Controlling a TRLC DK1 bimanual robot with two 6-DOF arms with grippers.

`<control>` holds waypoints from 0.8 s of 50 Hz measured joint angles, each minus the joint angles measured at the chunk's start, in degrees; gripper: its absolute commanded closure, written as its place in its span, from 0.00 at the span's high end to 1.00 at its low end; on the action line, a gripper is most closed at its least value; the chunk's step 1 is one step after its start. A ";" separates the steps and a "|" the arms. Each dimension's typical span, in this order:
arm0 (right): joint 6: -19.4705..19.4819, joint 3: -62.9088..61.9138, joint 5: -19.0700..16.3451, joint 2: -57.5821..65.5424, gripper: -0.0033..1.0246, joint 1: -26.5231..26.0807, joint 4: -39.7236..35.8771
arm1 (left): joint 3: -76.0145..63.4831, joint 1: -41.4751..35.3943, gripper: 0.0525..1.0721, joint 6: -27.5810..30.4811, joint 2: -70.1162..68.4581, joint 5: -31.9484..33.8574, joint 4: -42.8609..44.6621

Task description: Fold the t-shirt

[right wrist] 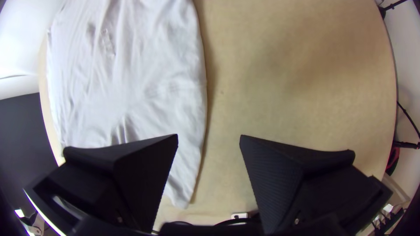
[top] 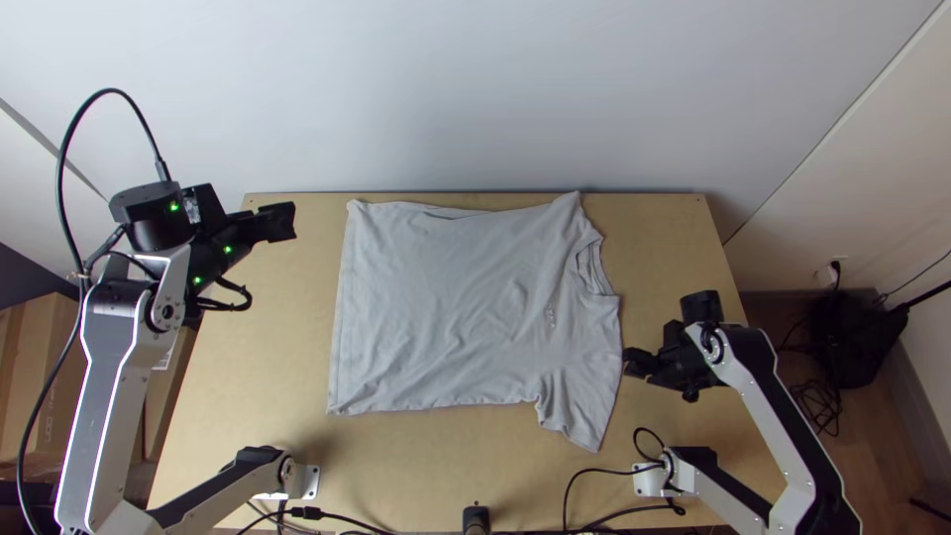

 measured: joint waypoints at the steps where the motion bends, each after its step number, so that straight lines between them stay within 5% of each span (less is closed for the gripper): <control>1: 0.04 -0.70 0.02 0.00 0.62 0.46 0.07 | -0.44 0.00 0.94 0.00 -0.44 0.00 -0.28; 32: 5.46 -6.14 0.00 6.60 0.61 8.81 7.50 | -8.66 0.39 0.94 3.56 -8.50 0.00 -3.48; 37: 5.70 -6.05 0.04 8.66 0.45 9.99 7.89 | -9.68 0.39 0.94 5.55 -9.31 0.00 -6.82; 40: 5.81 -5.97 0.04 9.01 0.44 10.47 8.04 | -10.51 0.39 0.94 7.80 -9.64 0.00 -9.20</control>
